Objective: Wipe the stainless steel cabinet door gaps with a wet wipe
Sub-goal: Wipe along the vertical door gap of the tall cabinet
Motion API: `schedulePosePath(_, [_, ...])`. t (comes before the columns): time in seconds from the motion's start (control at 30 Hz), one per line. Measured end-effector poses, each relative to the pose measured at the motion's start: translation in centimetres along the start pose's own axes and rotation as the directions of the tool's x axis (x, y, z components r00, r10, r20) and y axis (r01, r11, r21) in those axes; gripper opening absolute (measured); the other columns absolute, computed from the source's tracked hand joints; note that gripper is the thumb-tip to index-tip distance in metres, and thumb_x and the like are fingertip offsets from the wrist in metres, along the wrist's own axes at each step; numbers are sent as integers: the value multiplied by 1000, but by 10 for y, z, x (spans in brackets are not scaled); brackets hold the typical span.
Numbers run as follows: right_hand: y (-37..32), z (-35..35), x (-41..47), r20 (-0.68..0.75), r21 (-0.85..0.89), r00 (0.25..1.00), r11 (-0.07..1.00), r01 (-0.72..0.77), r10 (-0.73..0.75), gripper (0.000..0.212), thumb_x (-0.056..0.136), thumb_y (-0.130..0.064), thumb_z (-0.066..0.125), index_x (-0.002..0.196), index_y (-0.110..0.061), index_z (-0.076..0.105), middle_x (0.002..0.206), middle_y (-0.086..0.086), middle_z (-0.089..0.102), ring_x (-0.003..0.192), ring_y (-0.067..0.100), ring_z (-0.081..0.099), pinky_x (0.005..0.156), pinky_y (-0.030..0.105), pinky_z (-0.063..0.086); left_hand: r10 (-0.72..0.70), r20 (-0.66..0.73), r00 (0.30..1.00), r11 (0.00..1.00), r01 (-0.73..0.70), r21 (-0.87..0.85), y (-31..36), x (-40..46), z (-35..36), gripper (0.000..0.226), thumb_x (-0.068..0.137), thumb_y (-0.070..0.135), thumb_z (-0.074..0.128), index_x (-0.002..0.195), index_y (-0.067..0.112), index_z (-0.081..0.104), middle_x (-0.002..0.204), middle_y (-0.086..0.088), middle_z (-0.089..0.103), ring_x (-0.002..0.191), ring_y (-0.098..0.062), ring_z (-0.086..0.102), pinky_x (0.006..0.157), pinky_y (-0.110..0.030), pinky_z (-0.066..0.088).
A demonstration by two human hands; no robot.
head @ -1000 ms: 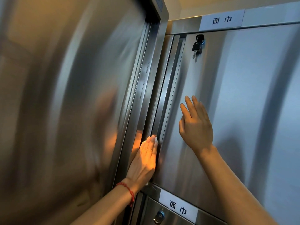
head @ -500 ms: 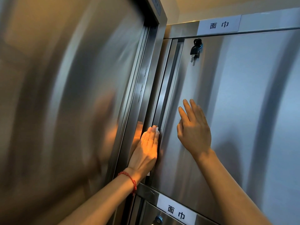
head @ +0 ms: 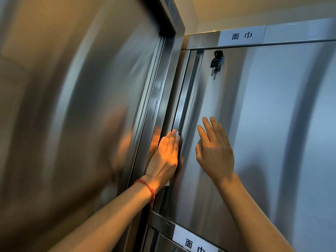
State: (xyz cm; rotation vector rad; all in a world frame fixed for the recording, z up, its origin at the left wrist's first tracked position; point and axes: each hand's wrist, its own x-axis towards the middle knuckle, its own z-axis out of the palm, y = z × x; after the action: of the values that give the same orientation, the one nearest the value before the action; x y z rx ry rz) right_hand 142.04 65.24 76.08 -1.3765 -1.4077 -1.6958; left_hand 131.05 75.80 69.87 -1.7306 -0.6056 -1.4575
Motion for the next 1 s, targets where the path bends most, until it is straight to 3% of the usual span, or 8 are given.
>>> schedulePosePath(0.1, [0, 0, 0, -5, -1, 1000, 1000, 6, -6, 44, 76, -7, 68, 118, 1, 63, 132, 20, 55, 128, 36, 46, 109, 46, 27, -67, -33, 997, 993, 63, -102, 1, 15, 1, 43, 95, -6, 16, 128, -12, 44, 130, -30, 49, 120, -41, 49, 96, -51, 45])
schedulePosePath(0.17, [0, 0, 0, -3, -5, 1000, 1000, 8, -8, 44, 76, -7, 68, 118, 1, 63, 132, 20, 55, 128, 36, 46, 109, 46, 27, -85, -50, 995, 988, 77, -132, 0, 24, 1, 44, 96, -5, 14, 127, -12, 45, 127, -29, 52, 118, -41, 52, 95, -50, 46])
schedulePosePath(0.33, [1, 1, 0, 2, -13, 1000, 1000, 8, -8, 45, 75, -8, 69, 118, 1, 64, 132, 20, 55, 128, 35, 46, 109, 46, 28, -72, -69, 995, 993, 65, -99, -1, 43, -3, 42, 85, -5, 31, 116, -9, 59, 123, -28, 56, 115, -39, 55, 91, -46, 50])
schedulePosePath(0.57, [2, 3, 0, 2, -18, 1000, 1000, 9, -9, 46, 75, -11, 70, 119, 0, 63, 132, 20, 55, 129, 35, 46, 109, 47, 26, -62, -5, 998, 997, 62, -54, -7, 69, -5, 43, 82, -5, 31, 114, -10, 60, 121, -28, 57, 112, -40, 56, 90, -46, 50])
schedulePosePath(0.7, [2, 3, 0, -12, -14, 1000, 1000, 12, -12, 45, 75, -11, 70, 118, 0, 64, 131, 20, 55, 127, 35, 47, 108, 48, 27, -26, 41, 999, 1000, 26, 12, -14, 76, 1, 47, 87, -2, 25, 124, -4, 54, 129, -23, 53, 121, -35, 51, 98, -40, 46])
schedulePosePath(0.87, [1, 2, 0, -26, -12, 1000, 1000, 9, -9, 45, 73, -12, 73, 116, 0, 66, 128, 20, 58, 125, 36, 50, 106, 49, 29, -63, 78, 995, 996, 57, 75, -17, 87, 1, 49, 93, -1, 10, 137, -4, 32, 141, -23, 40, 131, -35, 38, 106, -39, 38])
schedulePosePath(0.93, [1, 2, 0, -24, -17, 1000, 1000, 9, -9, 47, 71, -12, 74, 116, 0, 66, 128, 20, 58, 125, 36, 50, 106, 49, 28, -69, 103, 992, 991, 56, 122, -21, 91, 3, 50, 90, 0, -2, 137, -13, 5, 148, -30, 18, 139, -39, 19, 114, -43, 22])
schedulePosePath(1.0, [1, 2, 0, -23, -20, 1000, 1000, 8, -9, 48, 71, -13, 75, 116, -1, 66, 128, 19, 58, 124, 36, 50, 105, 49, 30, -82, 213, 974, 991, 58, 117, -23, 97, 1, 51, 85, 1, -16, 134, -12, -18, 149, -32, -4, 140, -41, -1, 117, -45, 4])
